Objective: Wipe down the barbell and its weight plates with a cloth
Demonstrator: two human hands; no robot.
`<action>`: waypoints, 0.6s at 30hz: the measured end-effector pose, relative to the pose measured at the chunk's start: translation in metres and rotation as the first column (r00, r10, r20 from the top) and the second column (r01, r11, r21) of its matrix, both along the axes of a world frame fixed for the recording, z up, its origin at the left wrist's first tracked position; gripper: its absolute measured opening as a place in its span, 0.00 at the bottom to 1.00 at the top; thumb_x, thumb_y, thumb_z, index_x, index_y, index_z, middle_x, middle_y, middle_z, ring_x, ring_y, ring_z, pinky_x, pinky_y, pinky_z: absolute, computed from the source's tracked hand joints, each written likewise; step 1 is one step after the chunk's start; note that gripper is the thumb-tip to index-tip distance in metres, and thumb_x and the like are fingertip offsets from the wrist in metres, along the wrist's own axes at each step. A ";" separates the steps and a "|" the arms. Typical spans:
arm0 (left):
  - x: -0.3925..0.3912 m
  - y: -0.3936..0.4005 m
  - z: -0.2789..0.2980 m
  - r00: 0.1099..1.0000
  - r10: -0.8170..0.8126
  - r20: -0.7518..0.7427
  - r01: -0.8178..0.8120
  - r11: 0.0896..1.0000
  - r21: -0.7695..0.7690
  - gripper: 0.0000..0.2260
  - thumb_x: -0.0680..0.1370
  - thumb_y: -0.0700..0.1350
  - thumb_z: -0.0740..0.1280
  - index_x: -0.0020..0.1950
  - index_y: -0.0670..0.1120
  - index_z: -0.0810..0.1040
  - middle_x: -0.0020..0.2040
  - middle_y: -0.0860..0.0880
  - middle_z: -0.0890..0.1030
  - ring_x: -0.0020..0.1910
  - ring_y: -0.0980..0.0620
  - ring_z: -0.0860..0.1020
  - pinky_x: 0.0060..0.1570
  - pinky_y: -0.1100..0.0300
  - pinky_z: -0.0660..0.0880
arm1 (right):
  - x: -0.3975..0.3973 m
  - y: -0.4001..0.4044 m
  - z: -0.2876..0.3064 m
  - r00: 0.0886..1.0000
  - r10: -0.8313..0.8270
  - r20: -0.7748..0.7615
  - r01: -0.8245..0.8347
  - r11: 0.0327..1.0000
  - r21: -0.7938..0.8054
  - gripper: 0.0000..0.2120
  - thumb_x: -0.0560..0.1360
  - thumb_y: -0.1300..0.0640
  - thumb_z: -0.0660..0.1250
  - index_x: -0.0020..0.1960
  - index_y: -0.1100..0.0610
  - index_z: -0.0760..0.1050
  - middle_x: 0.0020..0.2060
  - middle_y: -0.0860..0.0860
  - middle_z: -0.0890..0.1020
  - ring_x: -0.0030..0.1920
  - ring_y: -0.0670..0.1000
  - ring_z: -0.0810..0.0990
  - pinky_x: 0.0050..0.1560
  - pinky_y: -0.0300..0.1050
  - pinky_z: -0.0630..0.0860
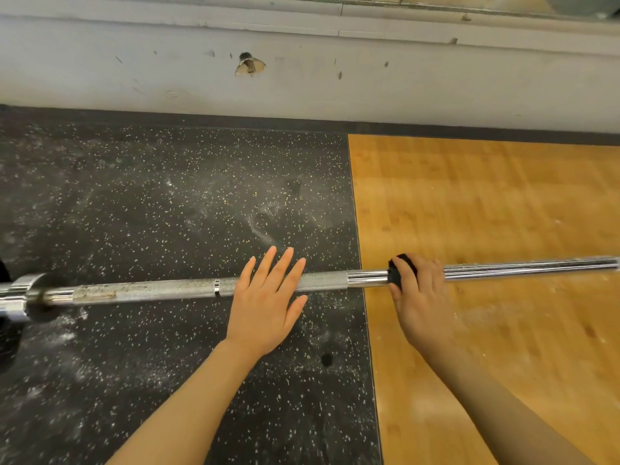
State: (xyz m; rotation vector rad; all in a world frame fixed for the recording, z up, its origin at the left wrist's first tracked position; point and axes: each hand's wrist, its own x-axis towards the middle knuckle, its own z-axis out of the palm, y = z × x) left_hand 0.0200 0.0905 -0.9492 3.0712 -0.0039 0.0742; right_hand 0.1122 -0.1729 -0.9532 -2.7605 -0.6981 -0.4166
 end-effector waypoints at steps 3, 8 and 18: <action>0.001 0.000 0.001 1.000 0.002 -0.009 -0.003 1.000 -0.009 0.25 0.82 0.58 0.50 0.76 0.49 0.66 0.75 0.48 0.67 0.76 0.44 0.61 0.73 0.42 0.59 | -0.007 0.022 -0.001 1.000 0.018 -0.016 -0.018 1.000 0.022 0.22 0.80 0.52 0.55 0.66 0.64 0.73 0.63 0.62 0.74 0.66 0.61 0.67 0.73 0.62 0.56; 0.002 0.000 0.000 1.000 0.000 -0.017 0.000 1.000 -0.003 0.26 0.82 0.59 0.50 0.76 0.49 0.64 0.76 0.48 0.66 0.76 0.44 0.60 0.73 0.43 0.57 | -0.019 0.068 -0.008 0.989 0.150 0.004 -0.150 0.989 0.017 0.19 0.79 0.53 0.57 0.67 0.60 0.72 0.64 0.58 0.74 0.67 0.58 0.69 0.76 0.56 0.52; -0.008 -0.006 0.003 1.000 0.017 -0.024 -0.018 0.999 -0.029 0.25 0.82 0.58 0.49 0.76 0.49 0.66 0.75 0.48 0.66 0.75 0.44 0.62 0.73 0.45 0.59 | -0.008 0.027 -0.005 0.991 0.118 -0.056 -0.118 0.993 0.004 0.18 0.81 0.52 0.56 0.65 0.60 0.73 0.61 0.56 0.75 0.64 0.57 0.70 0.75 0.55 0.55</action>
